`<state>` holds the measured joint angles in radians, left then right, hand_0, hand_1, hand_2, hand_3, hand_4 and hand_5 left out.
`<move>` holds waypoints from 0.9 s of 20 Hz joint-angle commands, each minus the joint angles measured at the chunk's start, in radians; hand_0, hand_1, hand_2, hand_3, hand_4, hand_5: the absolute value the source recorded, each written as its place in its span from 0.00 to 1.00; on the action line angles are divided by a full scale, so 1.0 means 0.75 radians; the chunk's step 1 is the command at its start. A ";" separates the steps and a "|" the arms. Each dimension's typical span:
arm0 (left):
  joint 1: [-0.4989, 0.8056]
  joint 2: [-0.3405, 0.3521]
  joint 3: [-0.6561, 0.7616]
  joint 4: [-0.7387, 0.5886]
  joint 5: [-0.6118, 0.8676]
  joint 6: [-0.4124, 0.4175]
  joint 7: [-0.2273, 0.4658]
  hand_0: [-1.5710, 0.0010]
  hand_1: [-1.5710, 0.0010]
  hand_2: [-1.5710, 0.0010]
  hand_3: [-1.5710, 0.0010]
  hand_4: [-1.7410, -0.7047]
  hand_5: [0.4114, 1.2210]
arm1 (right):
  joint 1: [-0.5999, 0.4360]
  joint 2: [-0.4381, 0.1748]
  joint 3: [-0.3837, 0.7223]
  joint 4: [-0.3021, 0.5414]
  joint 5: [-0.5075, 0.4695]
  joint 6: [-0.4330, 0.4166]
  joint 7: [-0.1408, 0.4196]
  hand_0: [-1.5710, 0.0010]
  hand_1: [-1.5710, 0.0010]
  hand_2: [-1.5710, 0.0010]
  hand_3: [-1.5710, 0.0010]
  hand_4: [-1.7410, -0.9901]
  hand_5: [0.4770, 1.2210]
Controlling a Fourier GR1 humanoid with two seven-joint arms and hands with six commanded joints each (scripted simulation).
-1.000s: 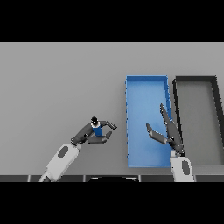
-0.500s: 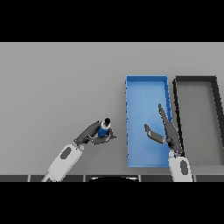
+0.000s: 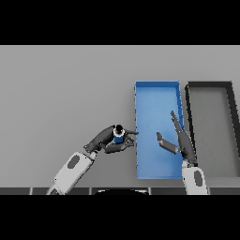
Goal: Pick up the blue pipe and place it into the blue bin.
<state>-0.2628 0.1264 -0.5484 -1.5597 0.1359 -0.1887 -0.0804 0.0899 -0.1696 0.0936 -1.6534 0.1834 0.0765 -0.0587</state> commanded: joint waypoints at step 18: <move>-0.005 0.016 -0.009 -0.050 -0.015 -0.017 0.088 0.00 0.00 0.00 0.08 0.01 1.00 | -0.210 -0.092 -0.068 0.012 -0.531 0.433 0.067 1.00 1.00 1.00 1.00 0.65 0.10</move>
<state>-0.2668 0.1385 -0.5553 -1.5970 0.1266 -0.2032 -0.0165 -0.0689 -0.2393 0.0428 -1.6452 -0.2156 0.4015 -0.0121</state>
